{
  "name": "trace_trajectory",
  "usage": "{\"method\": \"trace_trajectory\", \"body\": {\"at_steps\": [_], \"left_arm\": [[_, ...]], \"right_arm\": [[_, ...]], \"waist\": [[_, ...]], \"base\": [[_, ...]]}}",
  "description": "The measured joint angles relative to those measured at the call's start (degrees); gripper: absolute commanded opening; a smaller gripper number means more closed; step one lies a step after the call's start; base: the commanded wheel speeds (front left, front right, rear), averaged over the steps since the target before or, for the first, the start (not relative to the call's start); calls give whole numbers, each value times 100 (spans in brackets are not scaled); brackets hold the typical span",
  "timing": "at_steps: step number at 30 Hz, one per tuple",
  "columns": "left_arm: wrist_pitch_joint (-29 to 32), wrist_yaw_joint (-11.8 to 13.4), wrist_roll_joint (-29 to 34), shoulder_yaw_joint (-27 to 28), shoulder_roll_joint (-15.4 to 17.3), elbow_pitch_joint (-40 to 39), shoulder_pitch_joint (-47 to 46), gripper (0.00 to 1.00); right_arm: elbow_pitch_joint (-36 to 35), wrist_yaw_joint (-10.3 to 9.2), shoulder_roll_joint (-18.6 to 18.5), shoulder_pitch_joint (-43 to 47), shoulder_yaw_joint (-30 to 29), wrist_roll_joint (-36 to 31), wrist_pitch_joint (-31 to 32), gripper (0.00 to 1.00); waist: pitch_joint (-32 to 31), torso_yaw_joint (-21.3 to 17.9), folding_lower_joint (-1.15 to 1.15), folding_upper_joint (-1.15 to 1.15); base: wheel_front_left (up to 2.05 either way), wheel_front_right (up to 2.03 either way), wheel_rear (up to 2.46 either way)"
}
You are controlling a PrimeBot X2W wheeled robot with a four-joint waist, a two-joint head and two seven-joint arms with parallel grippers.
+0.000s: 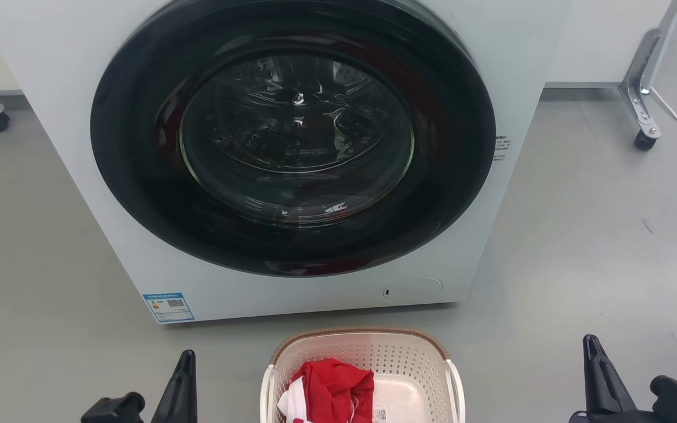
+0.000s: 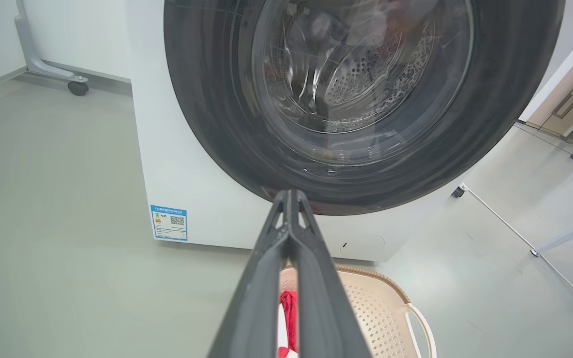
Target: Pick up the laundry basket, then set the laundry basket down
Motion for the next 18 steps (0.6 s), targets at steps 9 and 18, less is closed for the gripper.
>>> {"method": "trace_trajectory", "body": {"at_steps": [9,18], "left_arm": [[174,-136,-687,199,-43,112,-44,0],[343,-249,-1361,390,-91,196,-130,0]], "right_arm": [[94,125,93,-104,-194,727,207,0],[175,247,175,-135,-386,1432,402,0]], "waist": [[-6,1,0,0],[-12,1,0,0]], "base": [[0,0,0],[0,0,0]]}}
